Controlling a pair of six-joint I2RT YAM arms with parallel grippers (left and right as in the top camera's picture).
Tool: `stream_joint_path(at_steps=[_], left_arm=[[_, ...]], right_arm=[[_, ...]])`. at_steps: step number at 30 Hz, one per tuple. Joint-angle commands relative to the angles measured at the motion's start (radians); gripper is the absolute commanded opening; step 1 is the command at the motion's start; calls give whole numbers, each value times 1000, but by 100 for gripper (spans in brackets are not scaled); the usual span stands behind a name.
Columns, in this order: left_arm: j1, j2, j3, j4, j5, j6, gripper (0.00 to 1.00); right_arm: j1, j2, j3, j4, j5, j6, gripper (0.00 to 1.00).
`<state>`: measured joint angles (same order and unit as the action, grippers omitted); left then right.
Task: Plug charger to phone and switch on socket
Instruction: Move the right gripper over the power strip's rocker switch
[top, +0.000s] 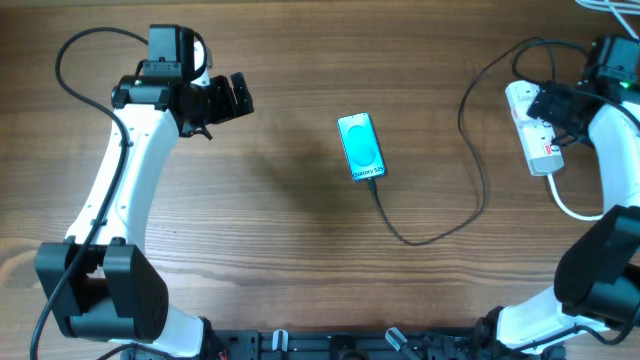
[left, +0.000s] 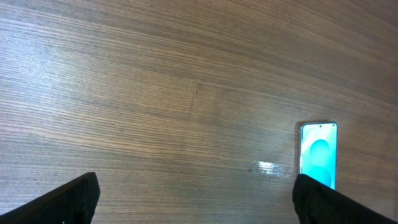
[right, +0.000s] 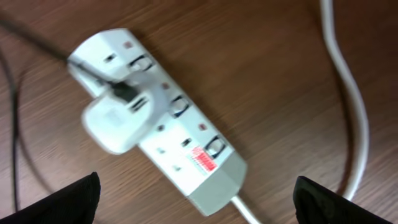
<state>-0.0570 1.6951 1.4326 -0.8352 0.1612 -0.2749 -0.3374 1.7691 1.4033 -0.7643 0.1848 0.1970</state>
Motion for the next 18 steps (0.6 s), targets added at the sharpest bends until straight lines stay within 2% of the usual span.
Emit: stream_joint_path(at_steps=[1,5,8,15,18], left_arm=[[3,-21,7,0,-6,6,100],[3,-21,7,0,-6,6,100],[3,-21,7,0,-6,6,100],[3,-21,7,0,-6,6,100],[3,-21,7,0,-6,6,100]], right_arm=[[-66,13,-26,22,19,24,100],[-120,16,-99,105,18,70,100],[-121,25,-188,229,17,68,100],[-120,27,-317,397,-35,70,100],[-121,27,-317,462,-146,66,100]])
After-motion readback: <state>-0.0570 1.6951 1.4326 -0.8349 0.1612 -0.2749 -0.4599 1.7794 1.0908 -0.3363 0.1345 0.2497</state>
